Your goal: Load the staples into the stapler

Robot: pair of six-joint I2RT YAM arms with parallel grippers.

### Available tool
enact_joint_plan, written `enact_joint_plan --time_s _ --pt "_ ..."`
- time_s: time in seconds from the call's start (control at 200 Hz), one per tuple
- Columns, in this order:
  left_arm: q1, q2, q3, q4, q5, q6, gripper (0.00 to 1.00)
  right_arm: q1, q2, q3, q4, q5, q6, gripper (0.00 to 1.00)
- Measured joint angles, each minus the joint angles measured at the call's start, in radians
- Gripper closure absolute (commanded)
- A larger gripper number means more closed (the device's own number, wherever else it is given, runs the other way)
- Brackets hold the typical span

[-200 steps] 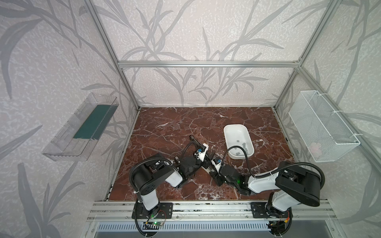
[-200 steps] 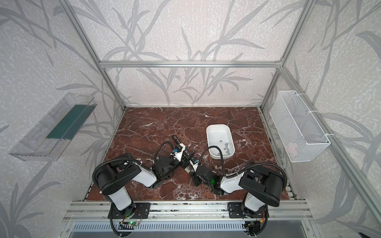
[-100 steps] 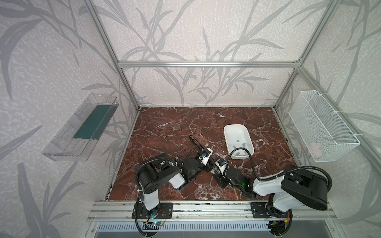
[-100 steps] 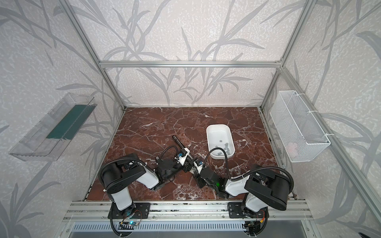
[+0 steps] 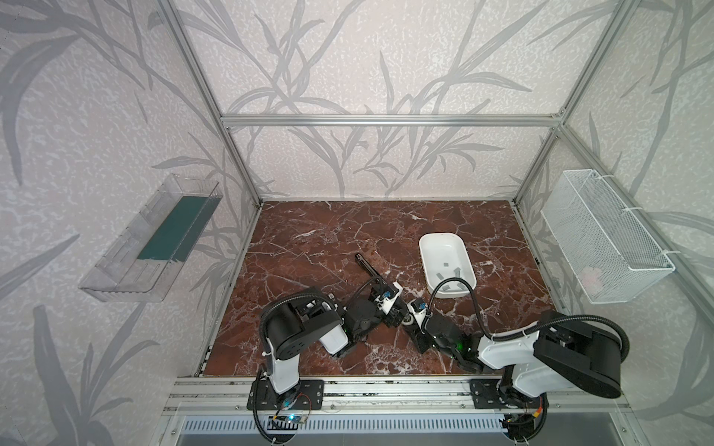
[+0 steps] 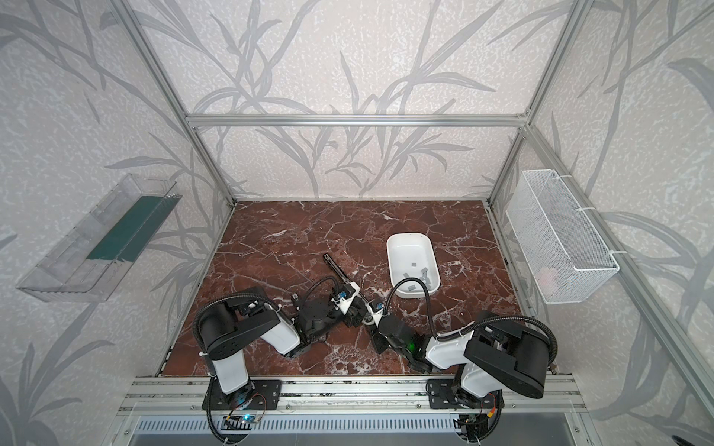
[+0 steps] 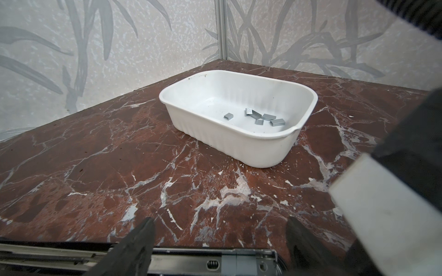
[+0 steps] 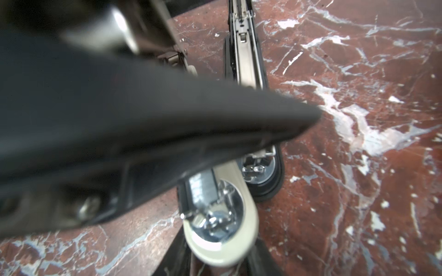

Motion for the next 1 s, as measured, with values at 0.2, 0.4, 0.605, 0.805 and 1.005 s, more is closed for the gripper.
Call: enact_joint_plan --time_s 0.2,0.4,0.605,0.805,1.005 --pt "-0.031 0.032 -0.004 0.030 0.072 0.053 0.07 -0.038 0.036 -0.005 0.057 -0.002 0.000 0.71" --pt "-0.026 0.043 -0.007 0.058 0.092 0.113 0.07 -0.053 0.081 -0.015 0.142 -0.010 -0.001 0.73" --pt "-0.027 0.037 -0.014 0.063 0.089 0.134 0.07 -0.056 0.081 -0.019 0.153 -0.016 0.002 0.65" --pt "-0.043 -0.058 -0.069 0.029 0.081 0.112 0.06 -0.061 -0.023 -0.039 0.054 -0.016 0.004 0.64" --pt "-0.047 -0.278 -0.102 -0.027 0.016 0.019 0.30 -0.061 -0.309 -0.040 -0.148 -0.017 -0.010 0.65"
